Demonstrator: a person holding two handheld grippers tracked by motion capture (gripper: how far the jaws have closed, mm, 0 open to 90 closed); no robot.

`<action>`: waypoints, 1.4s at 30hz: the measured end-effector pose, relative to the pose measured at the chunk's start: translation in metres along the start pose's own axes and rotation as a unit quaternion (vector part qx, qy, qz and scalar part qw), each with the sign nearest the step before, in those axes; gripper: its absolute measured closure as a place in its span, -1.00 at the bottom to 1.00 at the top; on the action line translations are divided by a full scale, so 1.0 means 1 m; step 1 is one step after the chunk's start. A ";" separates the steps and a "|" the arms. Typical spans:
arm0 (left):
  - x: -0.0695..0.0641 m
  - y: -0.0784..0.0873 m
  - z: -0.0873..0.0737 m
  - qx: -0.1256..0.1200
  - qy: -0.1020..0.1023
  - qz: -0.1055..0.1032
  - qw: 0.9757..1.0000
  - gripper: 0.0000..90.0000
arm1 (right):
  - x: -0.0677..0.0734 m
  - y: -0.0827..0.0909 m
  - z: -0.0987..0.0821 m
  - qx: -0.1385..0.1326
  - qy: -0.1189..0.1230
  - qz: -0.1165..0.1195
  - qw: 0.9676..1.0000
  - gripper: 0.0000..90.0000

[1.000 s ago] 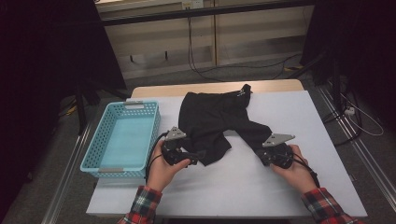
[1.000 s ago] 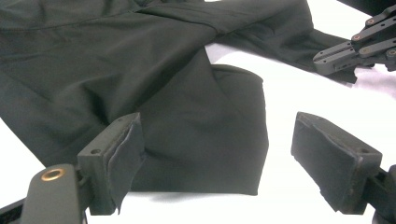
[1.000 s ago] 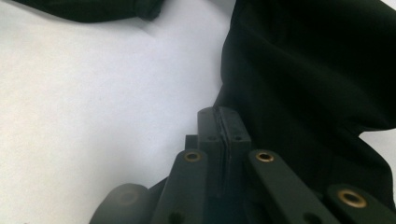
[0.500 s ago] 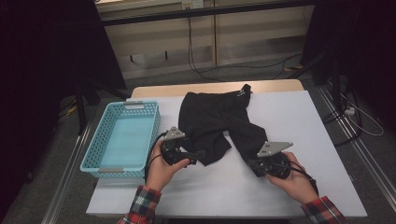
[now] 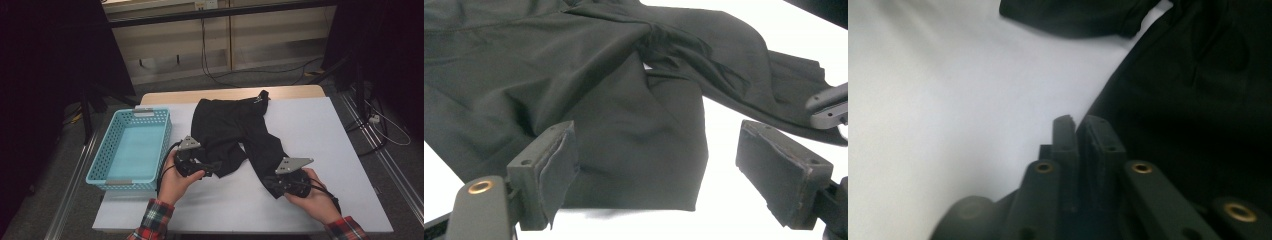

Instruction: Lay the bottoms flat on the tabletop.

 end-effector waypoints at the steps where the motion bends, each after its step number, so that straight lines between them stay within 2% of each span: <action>1: 0.000 0.000 0.000 0.001 0.000 -0.001 1.000 -0.61 | 0.000 -0.003 0.003 -0.004 -0.001 -0.004 1.000 0.76; 3: 0.000 0.000 -0.001 0.002 -0.001 -0.001 1.000 -0.61 | -0.001 -0.009 0.007 -0.007 0.002 -0.011 1.000 0.68; 6: -0.001 0.000 0.000 0.000 0.000 0.000 1.000 -0.61 | -0.008 -0.021 0.013 -0.015 -0.004 -0.046 0.999 0.37; 10: -0.003 -0.001 -0.001 0.002 -0.001 -0.001 1.000 -0.61 | -0.016 -0.034 0.013 -0.009 0.001 -0.062 0.998 0.44; 12: -0.002 -0.001 -0.002 0.001 -0.001 -0.001 1.000 -0.61 | -0.015 -0.036 0.013 -0.009 0.000 -0.056 0.998 0.56; 15: -0.001 -0.001 -0.002 0.001 -0.001 0.001 1.000 -0.61 | -0.012 -0.036 0.013 -0.006 0.008 -0.046 0.999 0.95; 19: -0.002 -0.001 -0.001 0.001 -0.001 0.000 1.000 -0.61 | -0.008 -0.035 0.014 -0.001 0.007 -0.036 0.999 1.00; 27: -0.001 -0.001 -0.002 0.004 -0.001 -0.002 1.000 -0.61 | 0.005 -0.025 0.018 -0.018 -0.010 0.000 1.000 1.00; 36: -0.002 -0.001 -0.002 0.004 -0.003 -0.003 1.000 -0.61 | 0.024 -0.027 0.013 -0.002 0.004 0.021 1.000 1.00; 42: -0.003 0.000 -0.001 0.003 -0.003 -0.002 1.000 -0.61 | 0.024 -0.023 0.011 -0.006 -0.010 0.040 0.999 0.97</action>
Point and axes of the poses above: each handheld gripper's, and its own axes: y roughly backward along the jaws, z roughly out of its top, x roughly to its left, the point moved 7 cm from there along -y, roughly forward along the jaws, and after that the axes turned 4 degrees about -y, right-handed, at the moved point
